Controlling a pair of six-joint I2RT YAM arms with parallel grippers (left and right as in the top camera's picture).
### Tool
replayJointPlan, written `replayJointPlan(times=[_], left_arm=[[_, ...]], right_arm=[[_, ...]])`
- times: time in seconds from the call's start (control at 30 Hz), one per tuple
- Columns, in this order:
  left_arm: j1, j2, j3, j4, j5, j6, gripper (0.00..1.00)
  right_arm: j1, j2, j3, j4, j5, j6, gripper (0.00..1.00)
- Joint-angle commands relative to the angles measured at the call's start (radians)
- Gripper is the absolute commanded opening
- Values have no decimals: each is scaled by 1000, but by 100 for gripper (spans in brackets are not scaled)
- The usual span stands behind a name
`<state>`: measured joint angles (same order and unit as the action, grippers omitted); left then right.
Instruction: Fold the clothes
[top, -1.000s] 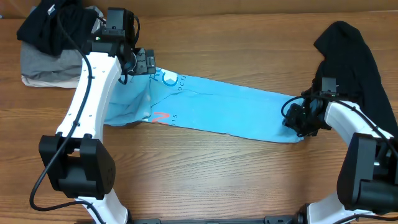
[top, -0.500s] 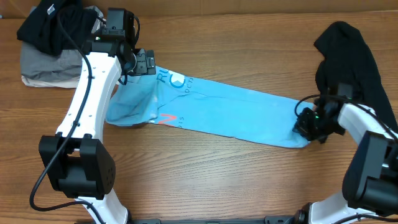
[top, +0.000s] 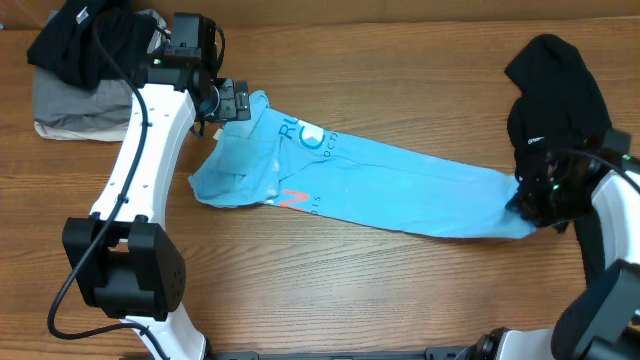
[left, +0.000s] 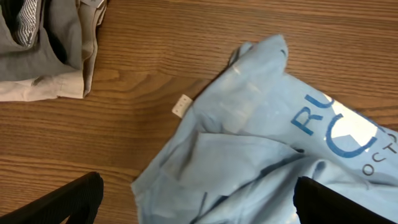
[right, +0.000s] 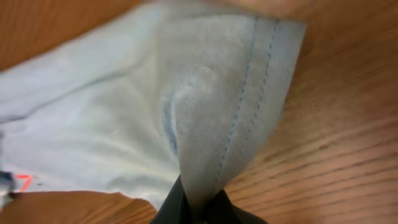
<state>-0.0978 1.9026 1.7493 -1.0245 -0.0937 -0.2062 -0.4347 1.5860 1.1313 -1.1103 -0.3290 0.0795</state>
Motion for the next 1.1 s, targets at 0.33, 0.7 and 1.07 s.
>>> replayJointPlan(times=[0.33,0.7,1.07], left_arm=[[1,-2,22,8,21,12,100],[2,-2,22,8,35,13,100],[1,-1,22,18,35,12,100]], right_arm=[[402,-23,57,165,-58,116,4],[705,48,58,387,36,291,4],[843,212,58,631,-77,404,4]])
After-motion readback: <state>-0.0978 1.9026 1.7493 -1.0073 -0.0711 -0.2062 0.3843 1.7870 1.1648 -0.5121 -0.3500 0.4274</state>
